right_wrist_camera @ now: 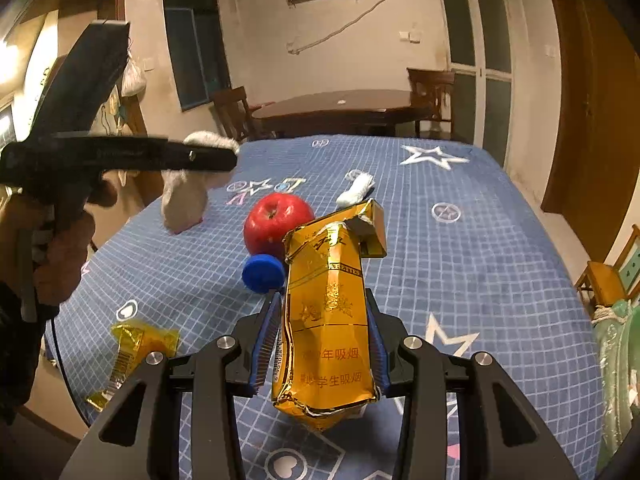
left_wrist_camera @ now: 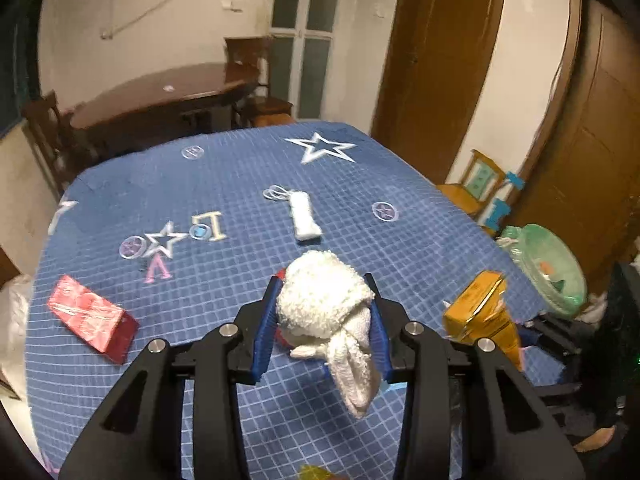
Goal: Collect trash
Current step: 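Carry the gold foil packet and white towel with both tools over the green bin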
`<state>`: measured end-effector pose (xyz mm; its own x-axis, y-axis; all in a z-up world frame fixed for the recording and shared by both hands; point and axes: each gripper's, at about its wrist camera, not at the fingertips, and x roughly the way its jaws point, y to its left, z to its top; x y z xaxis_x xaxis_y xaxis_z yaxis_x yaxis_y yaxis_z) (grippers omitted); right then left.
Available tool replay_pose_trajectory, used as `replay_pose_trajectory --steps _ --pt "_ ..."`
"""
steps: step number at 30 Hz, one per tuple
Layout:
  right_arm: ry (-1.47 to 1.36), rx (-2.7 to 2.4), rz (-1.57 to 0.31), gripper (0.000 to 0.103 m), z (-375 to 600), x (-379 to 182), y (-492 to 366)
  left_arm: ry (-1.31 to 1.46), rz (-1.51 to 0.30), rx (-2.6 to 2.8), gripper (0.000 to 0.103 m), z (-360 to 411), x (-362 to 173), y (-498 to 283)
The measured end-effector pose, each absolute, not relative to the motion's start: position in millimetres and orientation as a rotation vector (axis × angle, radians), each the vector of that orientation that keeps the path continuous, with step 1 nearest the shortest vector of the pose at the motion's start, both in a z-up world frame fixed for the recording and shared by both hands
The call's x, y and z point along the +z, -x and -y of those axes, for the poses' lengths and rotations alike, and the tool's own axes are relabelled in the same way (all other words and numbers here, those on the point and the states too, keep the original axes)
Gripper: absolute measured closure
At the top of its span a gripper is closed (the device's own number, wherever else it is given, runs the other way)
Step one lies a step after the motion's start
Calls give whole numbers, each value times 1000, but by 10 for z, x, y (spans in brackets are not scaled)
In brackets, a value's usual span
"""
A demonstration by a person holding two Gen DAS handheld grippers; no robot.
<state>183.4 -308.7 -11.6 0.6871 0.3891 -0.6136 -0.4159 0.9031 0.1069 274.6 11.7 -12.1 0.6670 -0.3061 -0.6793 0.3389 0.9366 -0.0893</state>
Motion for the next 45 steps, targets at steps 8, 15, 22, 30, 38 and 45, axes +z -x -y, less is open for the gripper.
replay_pose_trajectory --steps 8,15,22,30,38,45 --pt "63 378 -552 62 3100 109 -1714 -126 -610 -251 65 112 -158 -2252" --pt "56 341 -461 61 3093 285 -1576 -79 -513 -154 65 193 -75 -1952" --pt "59 327 -425 61 3117 421 -1419 -31 -481 -134 65 282 13 -1835" --pt "56 315 -408 61 3274 545 -1251 -30 -472 -141 65 391 46 -1754" --pt "36 289 -416 61 3531 615 -1139 -37 -468 -161 65 585 85 -1737" --pt "25 231 -420 61 3922 677 -1108 -40 -483 -214 65 876 89 -1806"
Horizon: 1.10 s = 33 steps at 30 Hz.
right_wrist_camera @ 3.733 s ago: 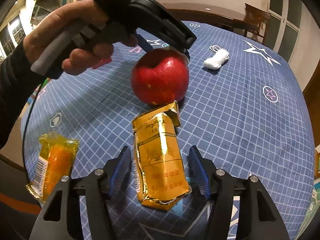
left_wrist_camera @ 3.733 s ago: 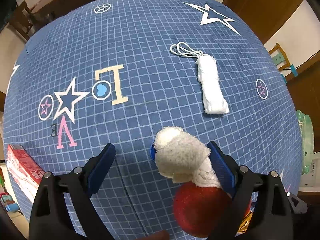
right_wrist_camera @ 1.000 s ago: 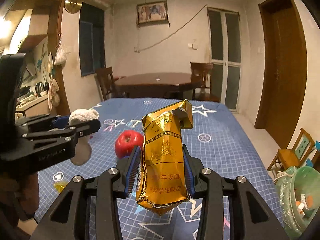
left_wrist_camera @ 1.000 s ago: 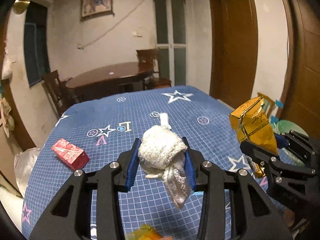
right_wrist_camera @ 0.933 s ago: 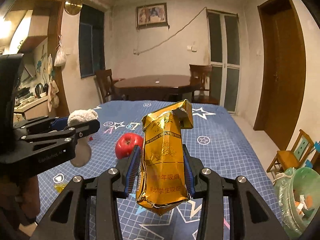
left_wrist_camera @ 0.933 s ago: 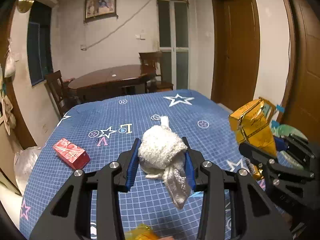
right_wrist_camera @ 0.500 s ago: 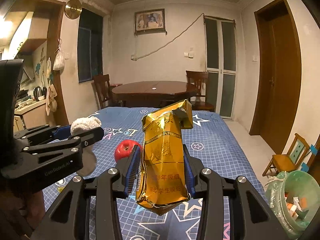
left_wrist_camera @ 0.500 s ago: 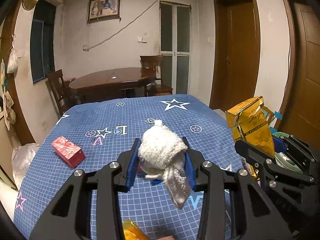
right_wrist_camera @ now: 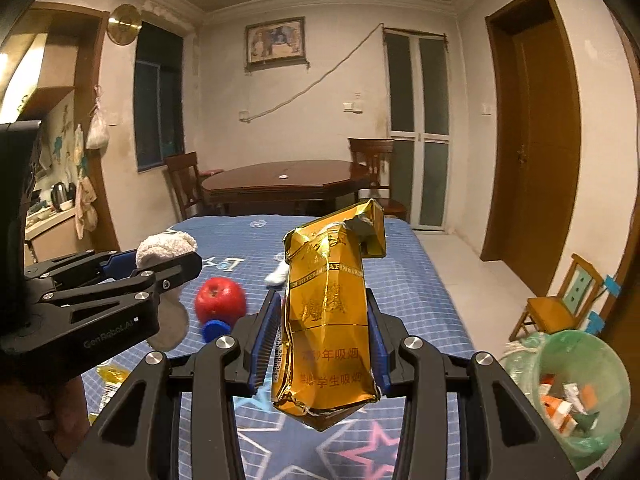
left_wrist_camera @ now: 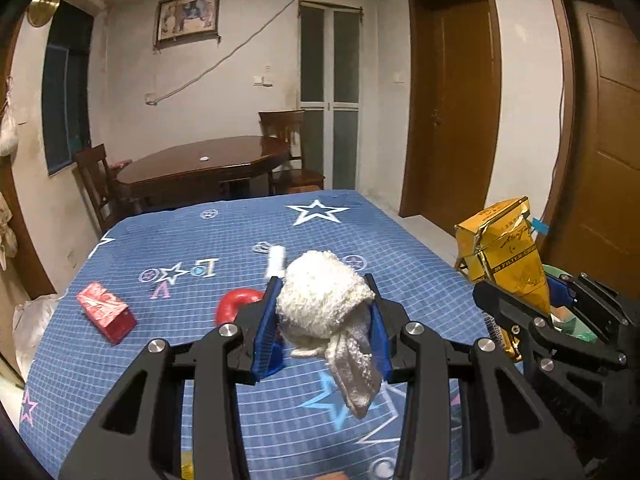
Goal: Collect trash
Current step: 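Carry the gold foil packet and white towel with both tools over the green bin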
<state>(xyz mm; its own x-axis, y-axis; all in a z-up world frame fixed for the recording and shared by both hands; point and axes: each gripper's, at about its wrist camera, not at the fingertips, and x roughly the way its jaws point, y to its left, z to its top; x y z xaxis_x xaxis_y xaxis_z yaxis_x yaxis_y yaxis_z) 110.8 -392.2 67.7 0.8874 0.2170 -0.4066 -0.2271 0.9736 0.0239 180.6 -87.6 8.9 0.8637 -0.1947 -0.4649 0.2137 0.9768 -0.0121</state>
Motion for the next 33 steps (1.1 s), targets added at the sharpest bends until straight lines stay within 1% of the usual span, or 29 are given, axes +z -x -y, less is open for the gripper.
replay_pose_trajectory --steps 9,19,26,33 --pt "19 112 -414 61 4752 864 -1049 -48 -491 -331 65 1547 135 -1932" --pt "-21 -50 -463 61 6182 1049 -995 -83 -527 -515 65 2511 133 -2116" --pt "-97 -144 -576 61 7329 944 -1029 -114 -614 -669 65 3323 16 -2273" --pt "-193 -192 -732 61 8299 575 -1256 -152 -739 -750 65 3945 -275 -2525"
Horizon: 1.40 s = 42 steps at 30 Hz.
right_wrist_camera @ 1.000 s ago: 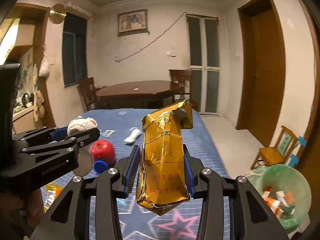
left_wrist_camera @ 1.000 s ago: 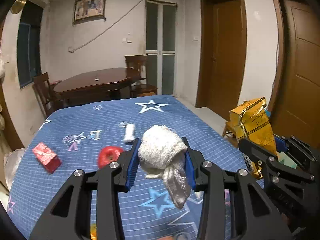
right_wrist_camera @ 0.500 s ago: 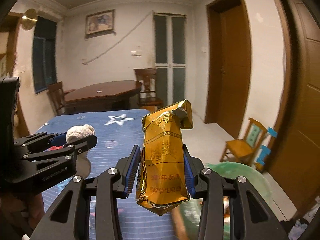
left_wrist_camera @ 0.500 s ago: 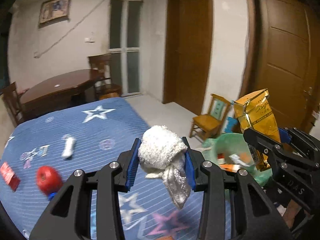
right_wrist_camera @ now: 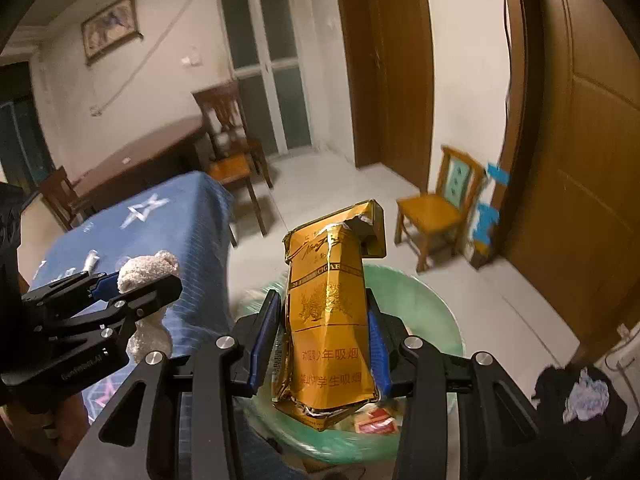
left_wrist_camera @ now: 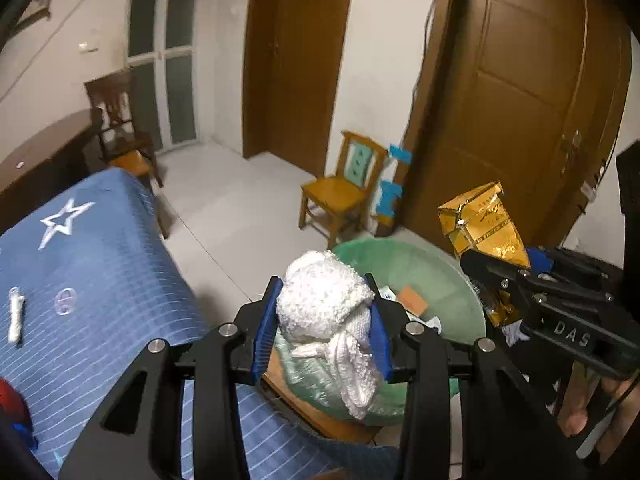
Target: Collect trash
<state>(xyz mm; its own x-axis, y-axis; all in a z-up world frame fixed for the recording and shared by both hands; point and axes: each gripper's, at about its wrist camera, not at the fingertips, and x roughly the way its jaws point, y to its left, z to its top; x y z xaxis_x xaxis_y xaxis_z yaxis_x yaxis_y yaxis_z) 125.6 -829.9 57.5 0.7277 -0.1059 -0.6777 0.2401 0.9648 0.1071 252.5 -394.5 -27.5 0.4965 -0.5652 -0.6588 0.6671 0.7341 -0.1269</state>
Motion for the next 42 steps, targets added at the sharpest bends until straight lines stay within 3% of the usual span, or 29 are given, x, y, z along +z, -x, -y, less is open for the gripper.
replay_pose_trajectory --steps 10,22,24,26,34,37,40,42 --pt "-268 -199 -877 61 8574 -22 -1641 -213 -891 -784 64 4510 -863 -2775" --pt "-279 -202 -901 60 8296 -212 -1701 -217 -911 -781 64 4582 -951 -2833" --pt "-285 -204 -896 54 8309 -216 -1706 -216 -908 -782 57 4584 -929 -2833" --pt "-291 -208 -890 44 8306 -192 -1713 -216 -898 -775 32 4567 -919 -2845" --pt "-333 -225 -804 43 8385 26 -1479 -214 -885 -754 28 4436 -862 -2819" --pt "-315 -224 -741 43 8272 216 -1230 -208 -831 -746 19 4297 -692 -2676" --pt "-243 -226 -608 33 7906 503 -755 -162 -738 -743 6 4012 -424 -2424" --pt "-192 -246 -529 25 7669 628 -440 -147 -655 -747 6 3770 -243 -2182"
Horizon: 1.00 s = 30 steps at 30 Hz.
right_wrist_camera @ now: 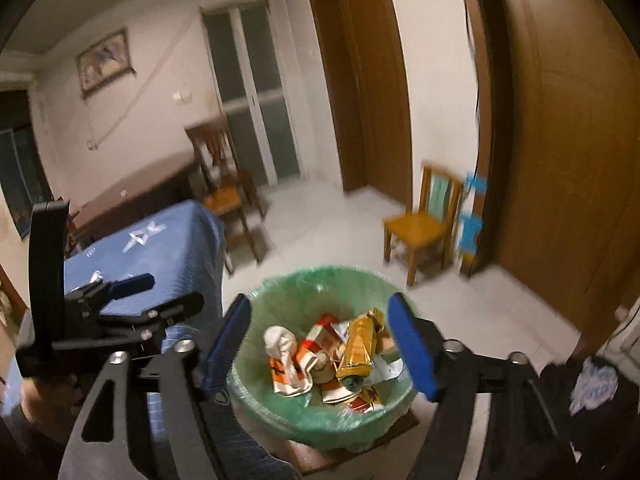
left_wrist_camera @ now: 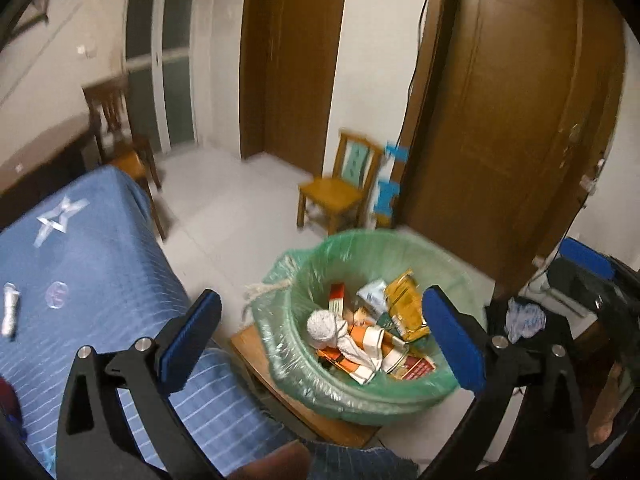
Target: Collect trash
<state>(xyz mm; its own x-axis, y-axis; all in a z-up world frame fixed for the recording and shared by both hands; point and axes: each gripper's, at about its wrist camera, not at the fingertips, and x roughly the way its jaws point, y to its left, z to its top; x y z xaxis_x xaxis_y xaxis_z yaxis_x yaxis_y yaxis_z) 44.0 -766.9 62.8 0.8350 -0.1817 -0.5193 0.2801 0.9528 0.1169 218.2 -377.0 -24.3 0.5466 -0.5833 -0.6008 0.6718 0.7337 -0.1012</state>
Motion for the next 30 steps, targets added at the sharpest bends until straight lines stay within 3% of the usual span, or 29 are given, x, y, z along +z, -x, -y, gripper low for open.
replay_pose_trajectory --steps 10,22,30 --pt "-82 -316 -316 9 6640 622 972 -125 -506 -784 6 2884 -38 -1251" --pt "-105 -301 -244 8 6252 442 1839 -185 -444 -789 6 2711 -252 -587" --pt "-154 -328 -250 7 6456 509 1904 -173 -432 -785 6 2685 -253 -463"
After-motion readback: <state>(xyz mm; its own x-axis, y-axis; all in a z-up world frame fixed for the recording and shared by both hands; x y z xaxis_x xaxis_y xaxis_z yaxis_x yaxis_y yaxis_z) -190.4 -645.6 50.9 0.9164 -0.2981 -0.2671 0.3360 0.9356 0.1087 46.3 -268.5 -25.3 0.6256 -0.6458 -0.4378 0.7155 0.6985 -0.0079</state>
